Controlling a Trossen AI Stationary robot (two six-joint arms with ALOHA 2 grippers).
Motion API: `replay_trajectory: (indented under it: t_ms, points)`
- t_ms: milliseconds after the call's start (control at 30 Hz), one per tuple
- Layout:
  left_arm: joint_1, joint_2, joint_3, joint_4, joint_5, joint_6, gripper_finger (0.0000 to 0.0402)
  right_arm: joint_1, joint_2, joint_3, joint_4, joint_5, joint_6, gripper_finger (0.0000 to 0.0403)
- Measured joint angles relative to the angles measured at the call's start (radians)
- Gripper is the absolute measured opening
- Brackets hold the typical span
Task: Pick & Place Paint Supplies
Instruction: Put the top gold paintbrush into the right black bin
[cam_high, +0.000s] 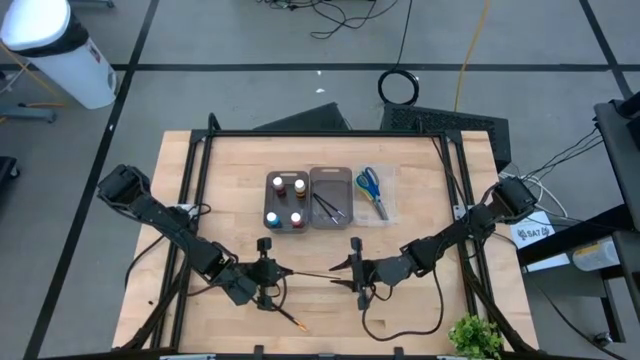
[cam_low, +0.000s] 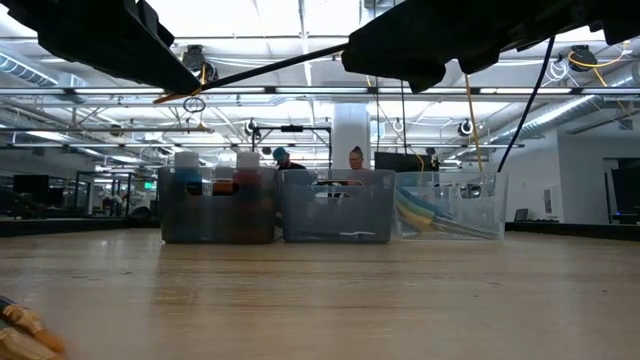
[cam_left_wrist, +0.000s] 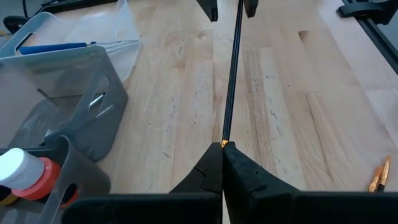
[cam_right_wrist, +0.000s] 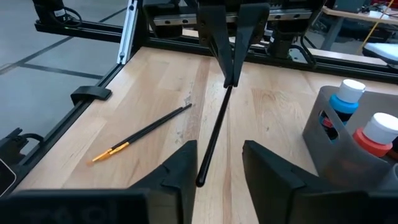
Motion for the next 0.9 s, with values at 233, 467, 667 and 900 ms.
replay_trajectory:
  t_ms: [233, 467, 667, 900]
  points:
    - [0.0, 0.0, 0.0, 0.0, 0.0, 0.0, 0.0, -0.001, 0.0, 0.0, 0.0, 0.0, 0.0, 0.0092]
    - [0.0, 0.0, 0.0, 0.0, 0.0, -0.001, 0.0, -0.008, 0.0, 0.0, 0.0, -0.002, -0.002, 0.0058]
    - [0.0, 0.0, 0.0, 0.001, 0.0, -0.002, 0.0001, -0.016, 0.0, 0.0, -0.001, -0.004, -0.002, 0.0007]
    - [-0.001, 0.0, 0.0, 0.002, 0.003, -0.001, 0.0008, -0.021, 0.0, 0.0, 0.005, -0.027, 0.007, 0.0004]
